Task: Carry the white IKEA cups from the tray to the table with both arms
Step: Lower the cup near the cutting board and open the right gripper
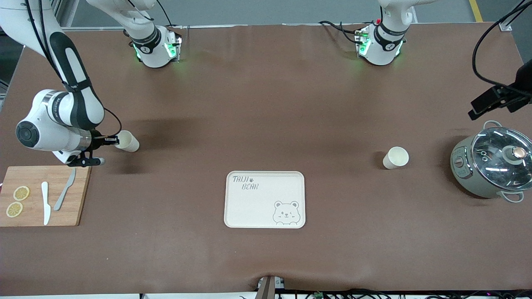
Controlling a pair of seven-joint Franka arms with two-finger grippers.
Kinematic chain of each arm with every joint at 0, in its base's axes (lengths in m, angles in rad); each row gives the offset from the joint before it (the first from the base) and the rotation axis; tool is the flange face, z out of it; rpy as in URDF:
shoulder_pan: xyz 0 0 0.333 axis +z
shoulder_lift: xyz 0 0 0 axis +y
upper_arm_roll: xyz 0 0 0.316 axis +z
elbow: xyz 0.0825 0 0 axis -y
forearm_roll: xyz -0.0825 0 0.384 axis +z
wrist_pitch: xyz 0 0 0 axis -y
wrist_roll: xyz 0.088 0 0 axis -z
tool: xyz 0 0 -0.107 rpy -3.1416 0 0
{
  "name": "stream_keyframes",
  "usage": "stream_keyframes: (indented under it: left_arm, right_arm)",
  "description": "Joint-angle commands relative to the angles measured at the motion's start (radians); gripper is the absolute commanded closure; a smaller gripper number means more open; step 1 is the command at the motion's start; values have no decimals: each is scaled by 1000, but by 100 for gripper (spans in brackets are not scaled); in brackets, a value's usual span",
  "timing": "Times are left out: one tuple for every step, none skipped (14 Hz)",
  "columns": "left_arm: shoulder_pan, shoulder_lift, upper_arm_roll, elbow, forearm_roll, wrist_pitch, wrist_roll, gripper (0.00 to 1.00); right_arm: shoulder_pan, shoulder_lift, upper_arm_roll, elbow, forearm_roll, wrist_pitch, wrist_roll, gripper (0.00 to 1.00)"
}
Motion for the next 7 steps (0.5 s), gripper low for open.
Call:
stream_keyframes:
  left_arm:
    - [-91, -48, 89, -6, 18, -56, 54, 0]
    - [-134, -53, 136, -9, 18, -78, 62, 0]
    - [-186, -64, 190, -14, 18, -83, 83, 0]
    - [-221, -70, 227, -17, 15, -89, 93, 0]
    - [-226, -73, 232, -18, 6, -95, 93, 0]
    - [-228, -78, 232, -29, 3, -95, 93, 0]
    - [-228, -90, 229, -50, 3, -87, 90, 0]
  right_arm:
    - [-17, -24, 13, 103, -11, -179, -8, 0]
    - [-17, -24, 16, 149, -1, -253, -5, 0]
    - [-15, -27, 19, 202, -1, -310, -8, 0]
    - [-14, -22, 22, 282, -13, -373, -7, 0]
    - [-20, -21, 31, 330, -1, -408, -8, 0]
    - [-28, -27, 47, 350, 1, -395, -10, 0]
    - [-43, -30, 89, 379, 1, -357, -10, 0]
